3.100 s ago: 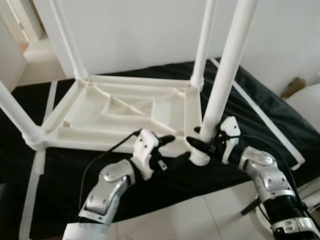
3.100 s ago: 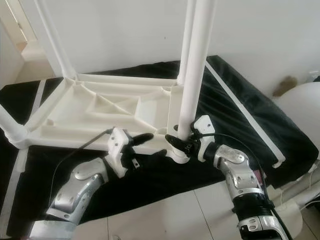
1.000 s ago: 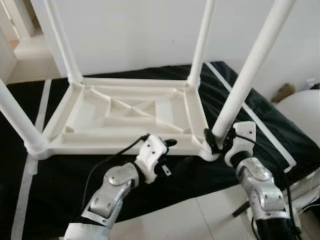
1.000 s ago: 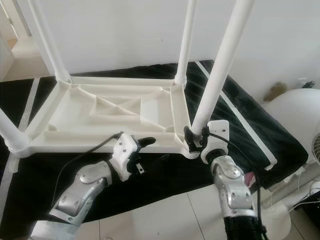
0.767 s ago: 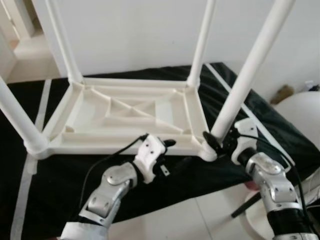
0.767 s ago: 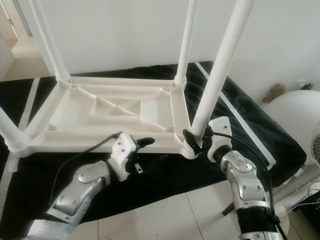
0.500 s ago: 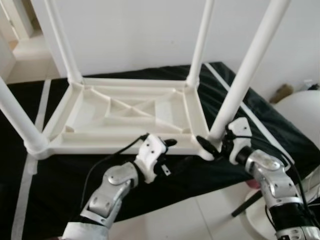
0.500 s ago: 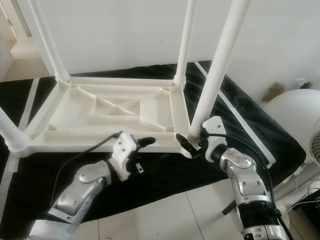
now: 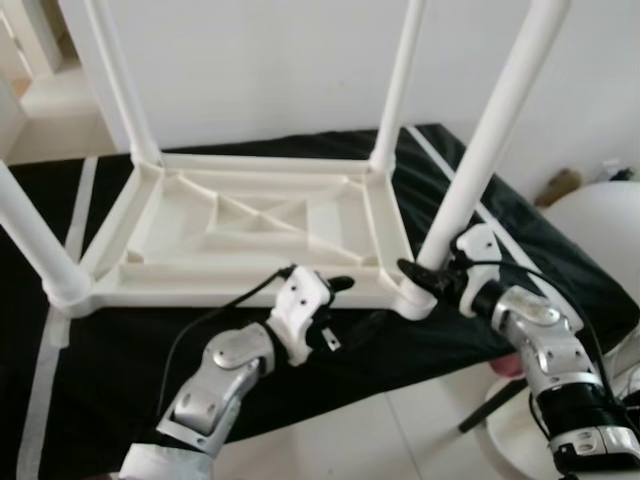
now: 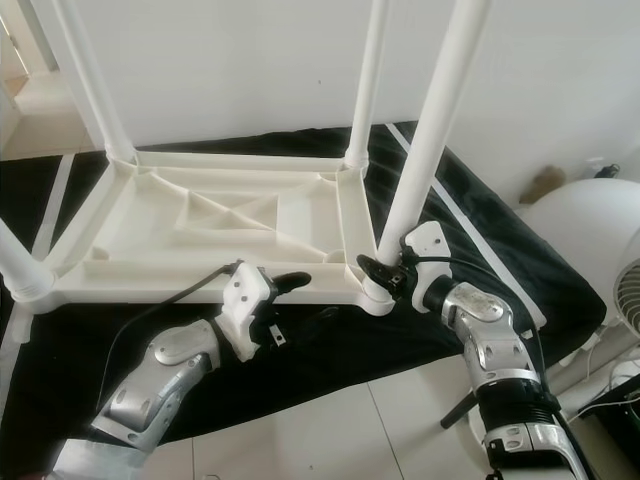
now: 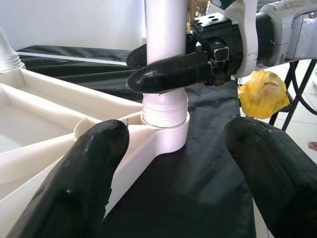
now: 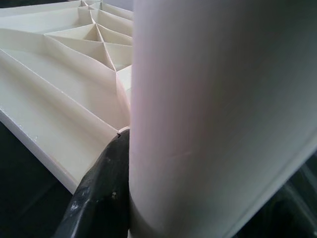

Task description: Building children table

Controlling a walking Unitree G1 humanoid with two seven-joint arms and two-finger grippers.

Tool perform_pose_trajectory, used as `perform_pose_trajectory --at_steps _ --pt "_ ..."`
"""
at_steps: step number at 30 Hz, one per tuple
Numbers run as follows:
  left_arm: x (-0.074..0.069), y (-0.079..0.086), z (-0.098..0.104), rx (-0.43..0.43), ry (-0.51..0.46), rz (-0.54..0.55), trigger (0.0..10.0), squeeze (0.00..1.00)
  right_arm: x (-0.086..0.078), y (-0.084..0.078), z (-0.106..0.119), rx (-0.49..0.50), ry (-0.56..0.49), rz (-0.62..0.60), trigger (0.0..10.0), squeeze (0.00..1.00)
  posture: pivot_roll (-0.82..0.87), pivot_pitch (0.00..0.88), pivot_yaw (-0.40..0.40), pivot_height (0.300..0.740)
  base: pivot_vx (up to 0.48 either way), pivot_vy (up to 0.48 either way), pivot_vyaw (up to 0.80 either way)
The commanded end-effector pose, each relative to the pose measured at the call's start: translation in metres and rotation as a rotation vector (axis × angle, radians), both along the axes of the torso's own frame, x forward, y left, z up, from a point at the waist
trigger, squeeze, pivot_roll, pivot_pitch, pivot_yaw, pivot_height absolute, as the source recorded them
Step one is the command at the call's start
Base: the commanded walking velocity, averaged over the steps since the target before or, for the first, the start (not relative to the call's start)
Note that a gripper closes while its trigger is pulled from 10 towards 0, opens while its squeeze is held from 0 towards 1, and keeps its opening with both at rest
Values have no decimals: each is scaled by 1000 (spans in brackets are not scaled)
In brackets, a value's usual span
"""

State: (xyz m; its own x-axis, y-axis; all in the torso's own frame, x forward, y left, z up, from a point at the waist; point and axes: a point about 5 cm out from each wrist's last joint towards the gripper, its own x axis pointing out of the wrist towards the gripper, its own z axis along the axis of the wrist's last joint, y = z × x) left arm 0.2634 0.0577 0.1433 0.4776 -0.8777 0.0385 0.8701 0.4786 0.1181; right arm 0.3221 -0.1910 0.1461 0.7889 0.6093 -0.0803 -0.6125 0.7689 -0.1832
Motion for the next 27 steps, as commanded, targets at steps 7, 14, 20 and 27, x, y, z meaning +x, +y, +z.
perform_pose_trajectory --at_steps 7,14,20,27 --pt "-4 -2 -1 5 13 -50 10000 0 -3 5 -15 34 59 -82 10000 0 -14 0 -64 740 0 0 0" --pt "-6 -4 -1 -7 26 -44 10000 0 -4 7 -23 53 87 -288 10000 0 -21 0 -72 740 0 0 0" --pt "-5 -6 -2 -13 28 -38 10000 0 -8 15 -26 128 116 -426 10000 0 -21 6 -71 740 0 0 0" --pt "-3 -3 0 -14 29 -39 10000 0 -20 43 -34 214 134 -588 10000 0 -31 11 -55 740 0 0 0"
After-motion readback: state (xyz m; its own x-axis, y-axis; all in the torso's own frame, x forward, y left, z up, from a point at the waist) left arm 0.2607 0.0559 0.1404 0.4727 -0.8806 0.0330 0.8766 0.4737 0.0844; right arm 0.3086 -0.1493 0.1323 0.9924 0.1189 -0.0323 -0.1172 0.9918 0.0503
